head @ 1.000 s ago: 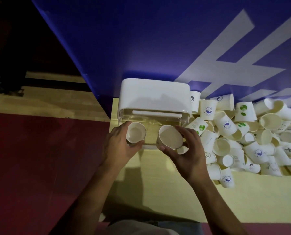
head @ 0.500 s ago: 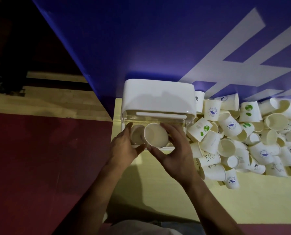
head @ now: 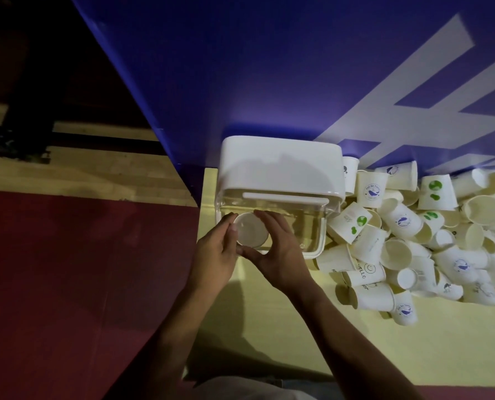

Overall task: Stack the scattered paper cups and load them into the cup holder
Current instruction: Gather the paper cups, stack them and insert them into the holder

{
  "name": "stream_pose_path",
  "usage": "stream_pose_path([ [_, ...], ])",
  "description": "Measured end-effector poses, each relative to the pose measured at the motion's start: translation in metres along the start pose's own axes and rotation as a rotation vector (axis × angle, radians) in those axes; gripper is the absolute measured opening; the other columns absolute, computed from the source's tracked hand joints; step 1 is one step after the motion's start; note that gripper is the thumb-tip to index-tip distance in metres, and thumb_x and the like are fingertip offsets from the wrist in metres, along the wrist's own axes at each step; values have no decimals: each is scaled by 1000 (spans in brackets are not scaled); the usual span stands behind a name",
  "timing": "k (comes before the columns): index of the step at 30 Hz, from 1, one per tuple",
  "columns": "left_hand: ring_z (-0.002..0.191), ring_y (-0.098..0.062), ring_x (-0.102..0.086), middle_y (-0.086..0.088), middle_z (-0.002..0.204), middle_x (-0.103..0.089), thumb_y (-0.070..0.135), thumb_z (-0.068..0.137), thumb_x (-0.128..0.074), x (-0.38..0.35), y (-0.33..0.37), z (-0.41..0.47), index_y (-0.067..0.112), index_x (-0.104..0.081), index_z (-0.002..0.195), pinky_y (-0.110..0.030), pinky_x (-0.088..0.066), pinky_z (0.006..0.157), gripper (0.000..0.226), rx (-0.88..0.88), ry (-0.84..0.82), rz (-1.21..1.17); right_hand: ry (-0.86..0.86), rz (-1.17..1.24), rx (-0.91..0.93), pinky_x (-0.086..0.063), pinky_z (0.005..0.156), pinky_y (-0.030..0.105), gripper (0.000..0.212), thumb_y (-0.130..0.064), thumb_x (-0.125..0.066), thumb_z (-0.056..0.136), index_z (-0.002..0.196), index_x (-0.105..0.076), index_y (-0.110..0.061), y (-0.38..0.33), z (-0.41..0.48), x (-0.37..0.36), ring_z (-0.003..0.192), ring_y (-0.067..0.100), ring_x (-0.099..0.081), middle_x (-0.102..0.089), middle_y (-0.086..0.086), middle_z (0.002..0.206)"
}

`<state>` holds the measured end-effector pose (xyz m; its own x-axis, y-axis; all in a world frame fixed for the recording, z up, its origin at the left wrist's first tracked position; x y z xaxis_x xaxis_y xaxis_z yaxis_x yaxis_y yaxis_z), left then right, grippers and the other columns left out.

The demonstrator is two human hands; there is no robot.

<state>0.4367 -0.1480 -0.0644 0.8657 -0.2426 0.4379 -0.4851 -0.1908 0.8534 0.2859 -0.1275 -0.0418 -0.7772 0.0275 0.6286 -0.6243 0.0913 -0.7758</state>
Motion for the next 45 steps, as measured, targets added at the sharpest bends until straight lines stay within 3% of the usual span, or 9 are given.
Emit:
stream_pose_path([
  [2, 112, -5, -66, 7, 128, -70, 33, 107, -45, -2, -7, 3, 29, -56, 145, 2, -40, 82, 39, -7, -2, 66, -22, -17, -3, -41, 101, 13, 76, -53, -78, 84, 143, -53, -14, 6, 1, -4, 127, 8, -50, -53, -3, 141],
  [6, 112, -13, -67, 0, 128, -70, 18, 105, -54, -5, -11, 3, 26, -55, 146, 7, -36, 77, 42, -18, -19, 163, -71, -95, -33, -51, 103, 37, 71, -47, -74, 90, 149, -49, -18, 22, 0, -13, 132, 20, -51, -50, 0, 148],
  [10, 107, -16, -69, -3, 123, -72, 18, 104, -55, -8, -18, 6, 27, -54, 147, 3, -38, 73, 43, -1, -22, 197, -92, -102, -57, -53, 100, 36, 71, -48, -70, 93, 154, -43, -23, 26, 1, -17, 130, 18, -52, -50, -3, 149],
  [15, 109, -15, -68, 1, 123, -72, 26, 105, -52, -5, -14, 6, 30, -53, 146, -21, -49, 84, 41, -6, -2, 193, -94, -91, -69, -52, 101, 37, 75, -55, -66, 93, 156, -38, -26, 26, 0, -16, 132, 18, -51, -50, -3, 150],
  [19, 108, -17, -65, -1, 124, -70, 27, 101, -60, 4, 13, -3, 20, -61, 138, -22, -46, 81, 38, -110, 81, 244, 16, -38, -133, -48, 101, 28, 68, -51, -68, 94, 151, -47, -21, 33, -12, 15, 130, 14, -53, -58, -2, 141],
  [22, 106, -18, -65, 0, 125, -69, 24, 98, -63, -5, 35, -9, 17, -64, 133, -9, -43, 82, 36, -179, 77, 221, 127, -16, -172, -53, 98, 34, 60, -44, -72, 92, 144, -55, -20, 45, -26, 50, 120, 13, -61, -64, -2, 133],
  [27, 119, -14, -60, 6, 137, -62, 40, 99, -58, -50, 69, -10, 32, -55, 140, -31, -50, 96, 43, -206, -32, 193, 315, 29, -294, -52, 100, 32, 56, -37, -77, 89, 140, -59, -24, 78, -55, 118, 115, 6, -61, -66, -7, 127],
  [36, 114, -10, -60, 8, 132, -63, 50, 94, -58, -170, 148, -28, 29, -54, 139, -27, -51, 85, 50, -376, -191, 236, 513, 67, -417, -48, 96, 26, 58, -38, -76, 90, 142, -57, -24, 151, -125, 228, 114, 4, -58, -64, -9, 125],
  [45, 127, -13, -52, 5, 140, -58, 43, 92, -66, -298, 203, -43, 24, -51, 143, -31, -49, 98, 57, -426, -272, 317, 545, 94, -466, -50, 93, 26, 59, -39, -75, 90, 142, -56, -21, 231, -171, 313, 115, 5, -60, -65, -5, 129],
])
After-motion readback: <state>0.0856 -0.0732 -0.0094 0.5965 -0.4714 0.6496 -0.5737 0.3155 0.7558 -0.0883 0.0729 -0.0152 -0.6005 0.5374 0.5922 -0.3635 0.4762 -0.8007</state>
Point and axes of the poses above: each hand's wrist, its own z-axis towards the middle knuckle, its own x-axis out of the back of the hand, y = z × x, the point moved 9 cm from there along z, towards the middle knuckle
